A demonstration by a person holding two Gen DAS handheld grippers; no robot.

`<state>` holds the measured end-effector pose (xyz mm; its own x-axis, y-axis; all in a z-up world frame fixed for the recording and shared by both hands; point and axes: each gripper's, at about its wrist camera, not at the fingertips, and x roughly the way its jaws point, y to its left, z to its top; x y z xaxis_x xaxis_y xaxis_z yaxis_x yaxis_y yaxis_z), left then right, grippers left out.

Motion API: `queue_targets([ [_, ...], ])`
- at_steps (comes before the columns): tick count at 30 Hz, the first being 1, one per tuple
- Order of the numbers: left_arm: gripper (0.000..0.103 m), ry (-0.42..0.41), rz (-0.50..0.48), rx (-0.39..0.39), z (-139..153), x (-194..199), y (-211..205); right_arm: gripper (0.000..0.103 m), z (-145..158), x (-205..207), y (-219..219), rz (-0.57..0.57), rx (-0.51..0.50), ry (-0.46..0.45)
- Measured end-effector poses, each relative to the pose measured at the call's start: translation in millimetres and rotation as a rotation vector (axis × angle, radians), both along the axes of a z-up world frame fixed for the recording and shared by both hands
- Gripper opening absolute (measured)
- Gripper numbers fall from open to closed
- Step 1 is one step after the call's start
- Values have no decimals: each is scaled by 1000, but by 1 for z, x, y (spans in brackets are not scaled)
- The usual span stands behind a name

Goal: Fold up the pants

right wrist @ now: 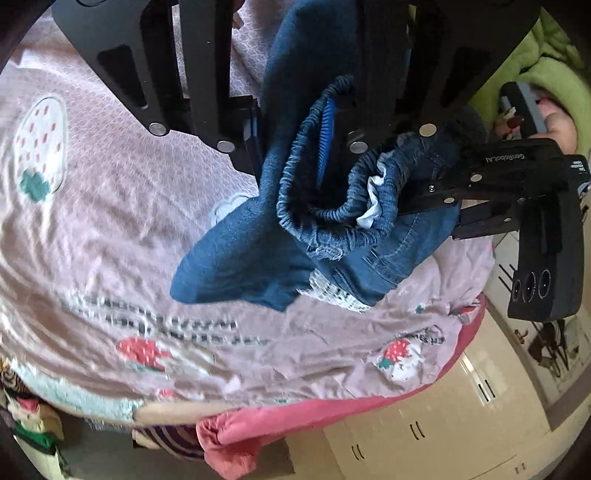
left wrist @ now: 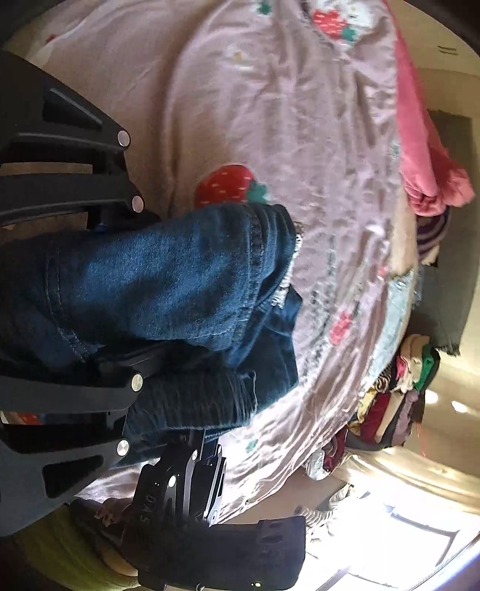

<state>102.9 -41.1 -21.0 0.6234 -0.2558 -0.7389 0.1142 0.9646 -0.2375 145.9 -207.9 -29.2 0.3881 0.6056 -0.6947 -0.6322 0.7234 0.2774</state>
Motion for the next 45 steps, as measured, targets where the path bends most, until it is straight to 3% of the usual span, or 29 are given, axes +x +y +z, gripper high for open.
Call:
queue_targets([
  [12,41,-55,52,0,31,35,25,15,37,34,31,12,-14,-154],
  [36,41,-33,81,27,16,76,42,15,17,76,54,-30,-47,-111],
  [45,46,-2,112,33,-1,78,50,16,4,78,58,-80,-158,-121],
])
